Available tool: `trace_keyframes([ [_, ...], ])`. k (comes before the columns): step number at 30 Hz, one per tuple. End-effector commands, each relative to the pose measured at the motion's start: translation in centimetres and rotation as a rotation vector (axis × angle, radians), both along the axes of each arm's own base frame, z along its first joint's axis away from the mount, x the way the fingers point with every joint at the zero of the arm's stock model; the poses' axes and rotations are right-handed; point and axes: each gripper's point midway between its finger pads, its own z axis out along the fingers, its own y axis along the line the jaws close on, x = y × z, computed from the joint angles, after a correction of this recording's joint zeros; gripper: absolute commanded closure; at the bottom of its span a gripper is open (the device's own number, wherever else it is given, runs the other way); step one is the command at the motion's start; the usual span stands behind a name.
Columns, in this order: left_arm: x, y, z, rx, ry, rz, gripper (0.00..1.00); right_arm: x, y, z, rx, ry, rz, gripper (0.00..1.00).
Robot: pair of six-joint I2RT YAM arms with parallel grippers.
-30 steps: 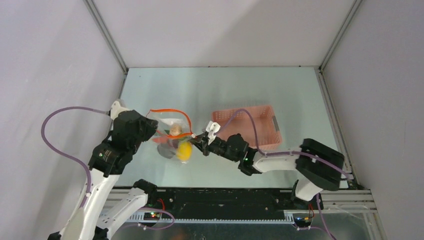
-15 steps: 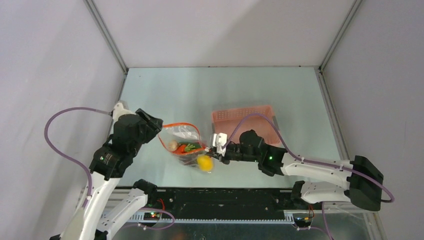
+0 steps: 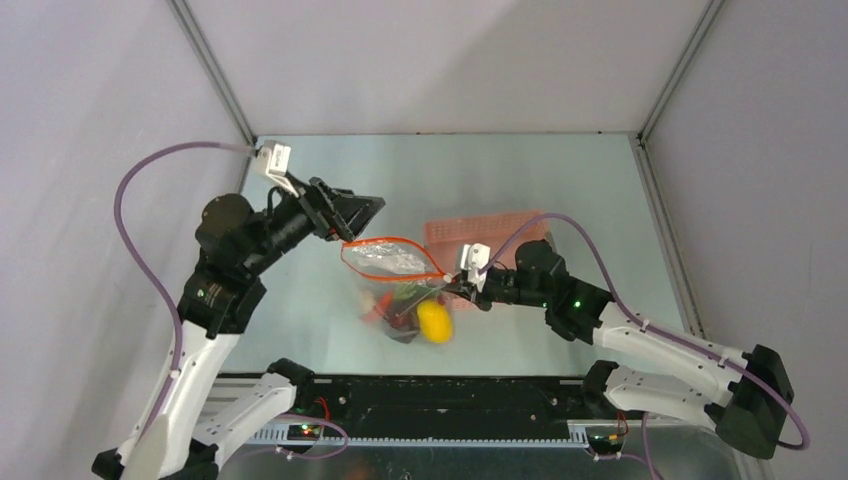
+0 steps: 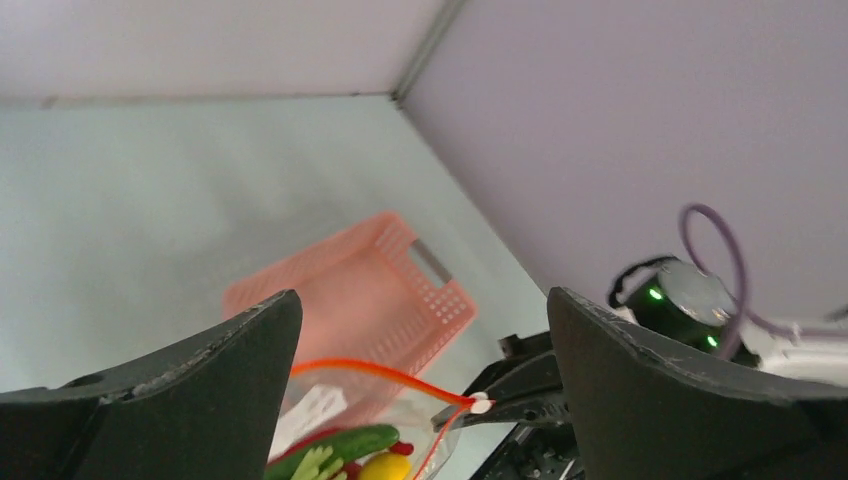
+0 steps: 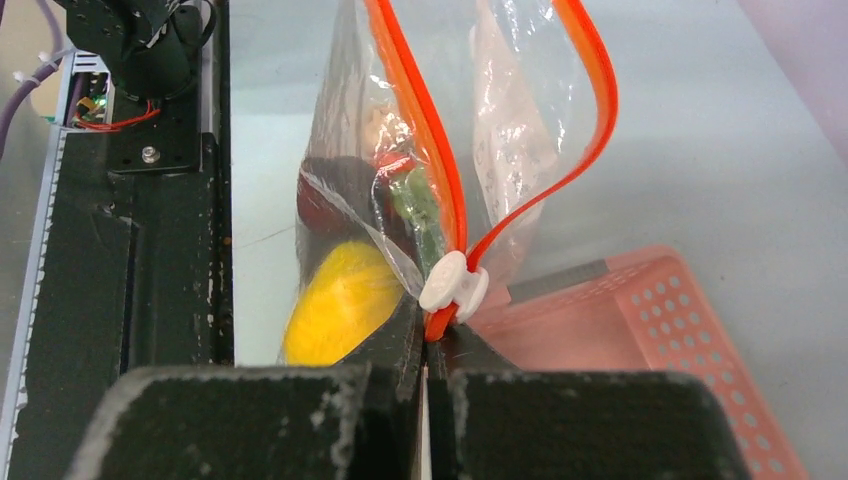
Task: Place the food in the zip-top bag and seal the zipper
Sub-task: Adjust the zipper food storage bag at the center of the board.
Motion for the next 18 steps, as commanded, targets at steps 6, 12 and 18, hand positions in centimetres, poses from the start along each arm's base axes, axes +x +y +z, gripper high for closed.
trace_keyframes([
  [6, -3.6, -6.9, 5.8, 0.164, -0.545, -0.501, 0.0, 2.0, -3.8, 2.5, 0.027, 0.0, 0.016, 1.0],
  [12, -5.4, -10.6, 4.4, 0.3, -0.587, -0.851, 0.0, 2.2, -4.8, 3.5, 0.009, -0.002, 0.045, 1.0],
  [18, -3.8, -12.3, -0.9, 0.507, -0.409, -0.979, 0.0, 2.4, -5.0, 4.3, 0.005, -0.041, 0.043, 1.0],
])
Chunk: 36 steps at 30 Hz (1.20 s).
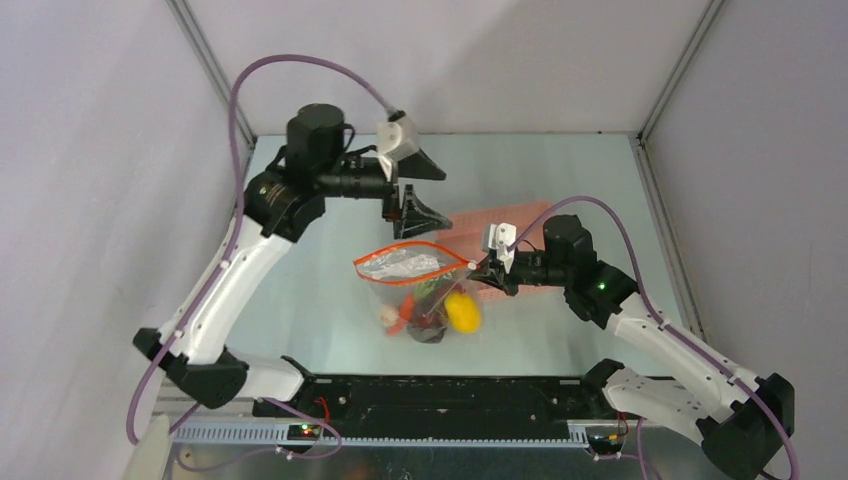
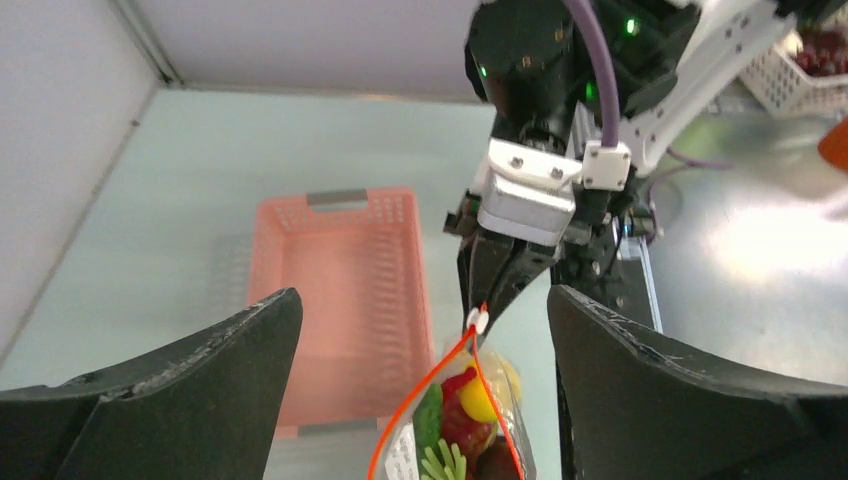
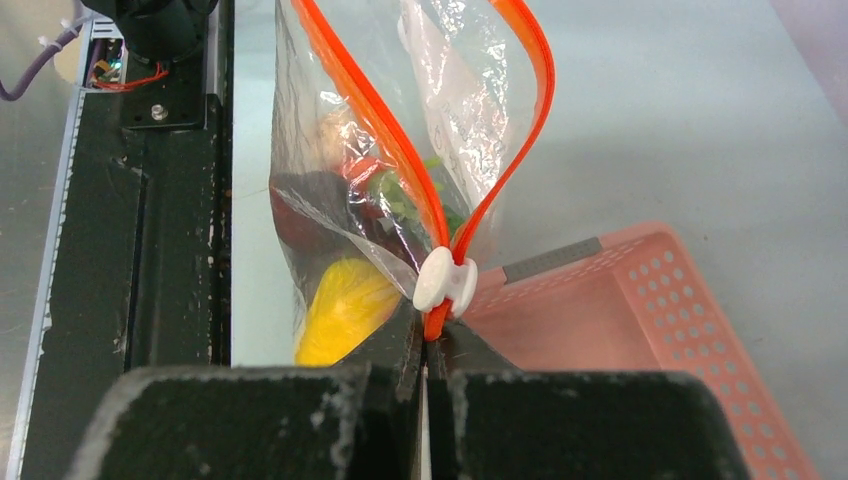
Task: Place the food in the zip-top bag and seal the zipper
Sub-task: Adjust the zipper food storage bag at the center of the board, then zip the zipper food storage bag at the center of the board.
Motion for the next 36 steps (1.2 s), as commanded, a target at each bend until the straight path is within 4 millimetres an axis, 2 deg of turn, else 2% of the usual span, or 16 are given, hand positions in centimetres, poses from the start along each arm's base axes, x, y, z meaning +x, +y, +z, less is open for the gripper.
trace_keyframes([
  [1, -1.3, -0.1, -5.7, 0.224, 0.037, -0.101, 0.01, -0.1, 0.1, 3.3, 0.039, -0.095, 0.036, 1.0],
  [3, -0.9, -0.5, -7.8, 0.266, 0.081, -0.095, 0.03, -0.1, 0.1, 3.6, 0.038, -0.103, 0.039, 1.0],
  [5, -1.1, -0.9, -9.0, 0.268, 0.101, -0.119, 0.04, -0.1, 0.2, 3.6, 0.037, -0.104, 0.043, 1.0],
  [7, -1.6, -1.3, -9.4, 0.259, 0.114, -0.141, 0.06, -0.1, 0.2, 3.8, 0.038, -0.103, 0.044, 1.0],
  [12, -1.5, -2.9, -11.0, 0.285, 0.147, -0.114, 0.14, -0.7, 0.4, 4.5, 0.046, -0.107, 0.061, 1.0],
  [17, -1.4, -4.2, -11.2, 0.257, 0.212, -0.13, 0.23, -1.1, 0.5, 4.6, 0.04, -0.122, 0.075, 1.0],
  [29, -3.6, -5.4, -13.5, 0.277, 0.29, -0.24, 0.3, -1.0, 0.5, 4.9, 0.028, -0.139, 0.056, 1.0],
  [36, -3.7, -5.6, -13.6, 0.277, 0.297, -0.246, 0.44, -1.0, 0.5, 4.7, 0.014, -0.128, 0.055, 1.0],
])
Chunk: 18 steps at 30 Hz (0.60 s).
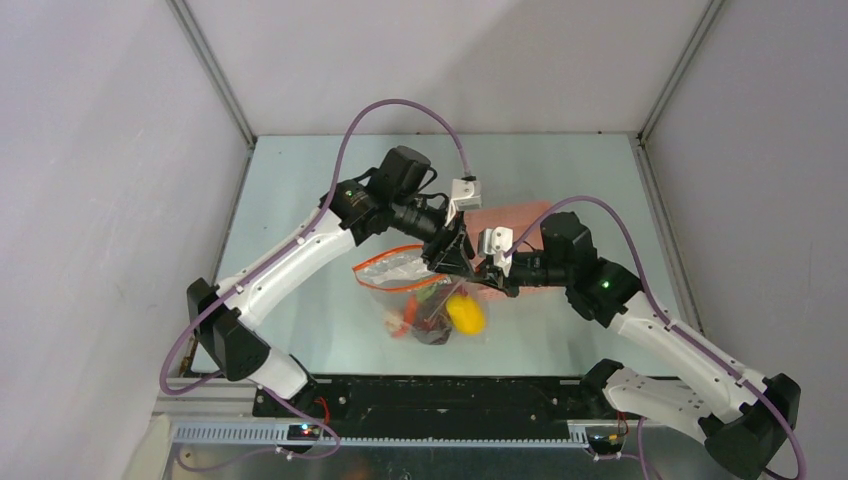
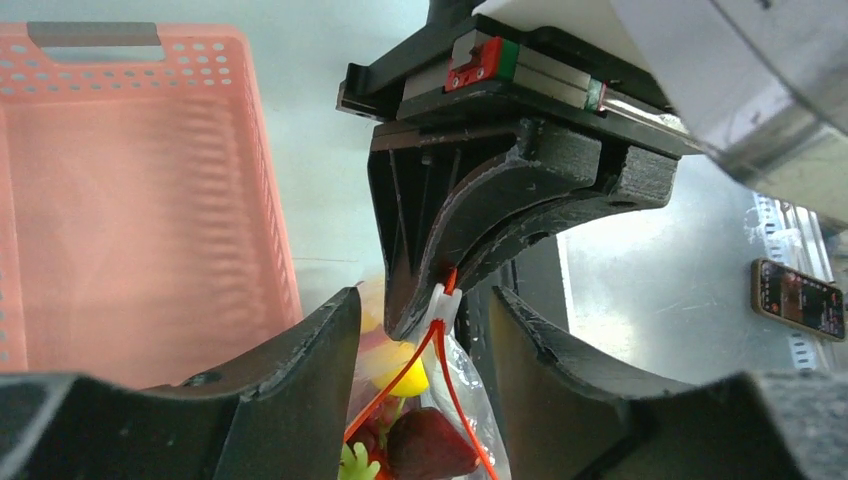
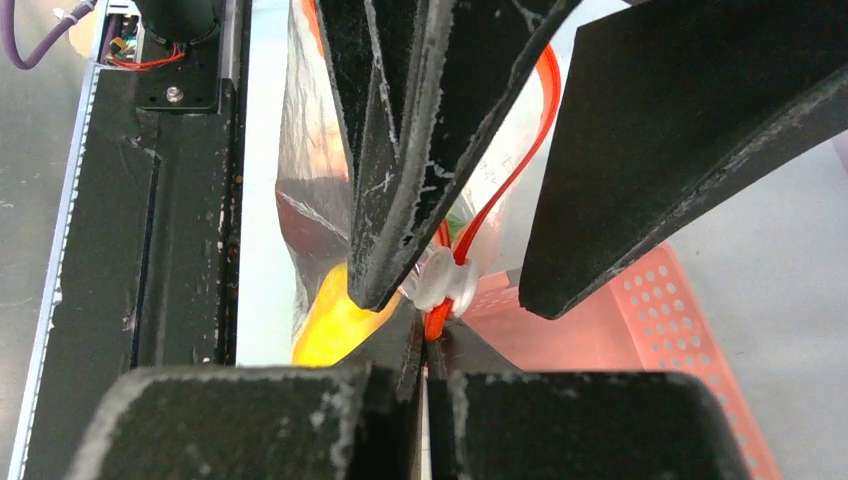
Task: Place the food in the zip-top bag and seal the zipper
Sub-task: Zip the zipper food storage bag at the center of the board.
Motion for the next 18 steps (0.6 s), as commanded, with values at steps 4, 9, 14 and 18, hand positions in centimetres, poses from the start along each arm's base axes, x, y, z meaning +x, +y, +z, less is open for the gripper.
trace_keyframes([
  [4, -0.4, -0.4, 0.6, -0.031, -0.009, -0.031, 0.55, 0.3, 0.3, 3.5, 0.059, -0.08, -0.002, 1.0],
  [9, -0.9, -0.1, -0.5, 0.014, -0.051, -0.05, 0.58, 0.3, 0.4, 3.9, 0.069, -0.084, -0.003, 1.0],
  [14, -1.4, -0.1, -0.4, 0.016, -0.065, -0.069, 0.66, 0.3, 0.3, 4.0, 0.063, -0.079, -0.007, 1.0],
  [18, -1.5, -0.2, -0.5, 0.016, -0.063, -0.074, 0.95, 0.5, 0.3, 3.8, 0.059, -0.072, -0.012, 1.0],
])
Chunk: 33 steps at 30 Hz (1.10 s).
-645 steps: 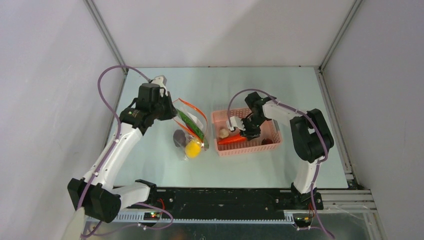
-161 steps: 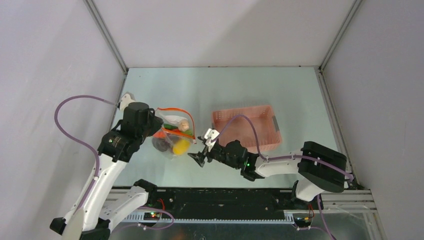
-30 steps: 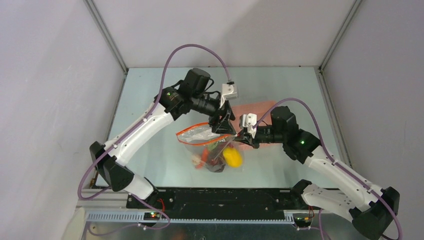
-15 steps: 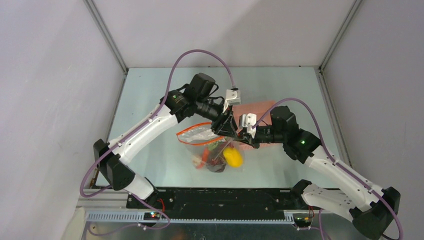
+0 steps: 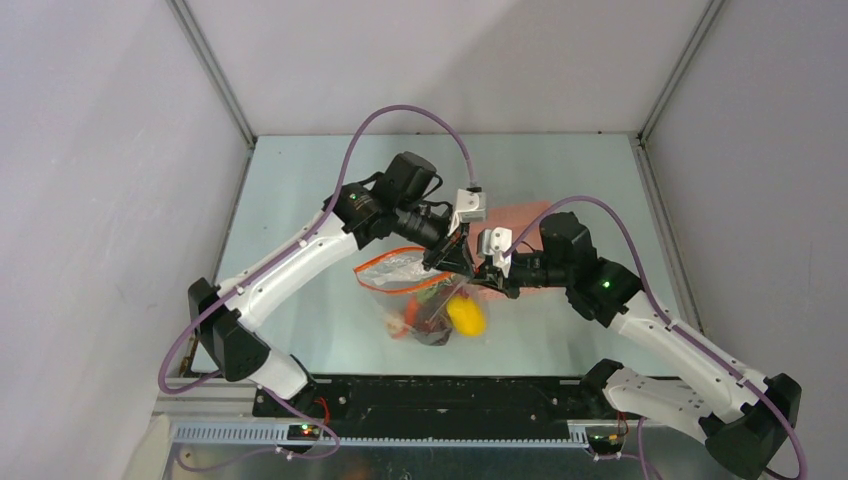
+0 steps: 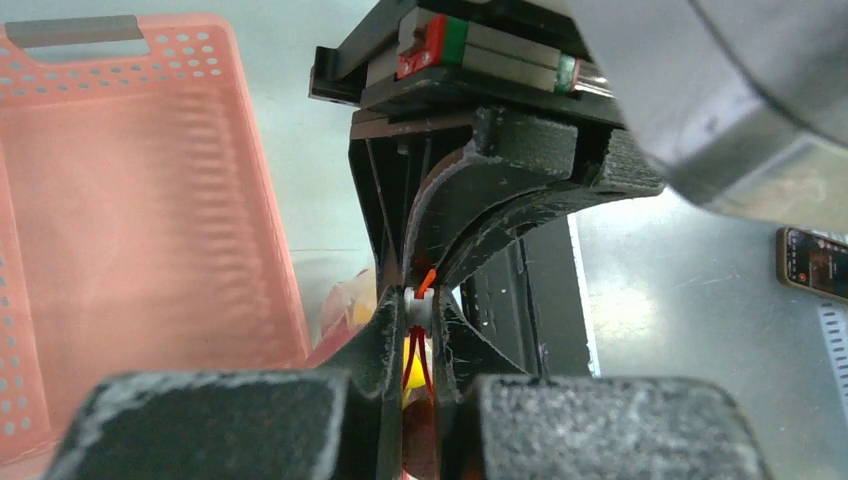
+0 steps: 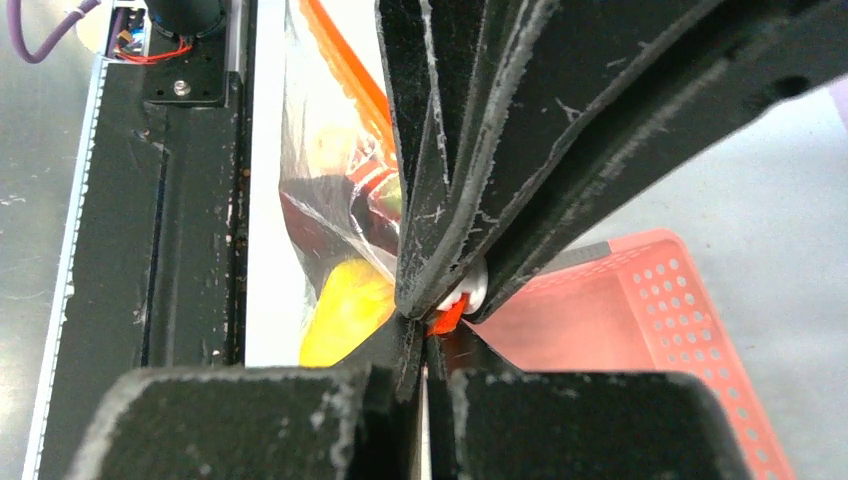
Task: Place the food in the zip-top bag and seal the zipper
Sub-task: Zip the zipper food storage bag at the center of the board.
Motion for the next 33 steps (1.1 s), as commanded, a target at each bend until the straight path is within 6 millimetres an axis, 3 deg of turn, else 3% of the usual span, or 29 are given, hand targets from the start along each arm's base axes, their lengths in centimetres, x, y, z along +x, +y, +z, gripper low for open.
trace_keyframes([
  [1, -0.6, 0.0, 0.4, -0.011, -0.02, -0.029, 0.98, 0.8, 0.5, 3.8, 0.071, -0.085, -0.014, 1.0],
  [7, -1.2, 1.0, -0.1, 0.018, -0.048, -0.066, 1.0, 1.2, 0.1, 3.2, 0.043, -0.078, -0.044, 1.0],
  [19, -0.4, 6.7, -4.6, 0.266, -0.229, -0.022, 1.0, 1.8, -2.0, 0.5, -0.072, -0.029, -0.139, 1.0],
  [33, 0.1, 11.3, -5.4, 0.395, -0.344, 0.037, 1.0, 2.6, -4.1, -1.4, -0.168, 0.016, -0.266, 1.0],
])
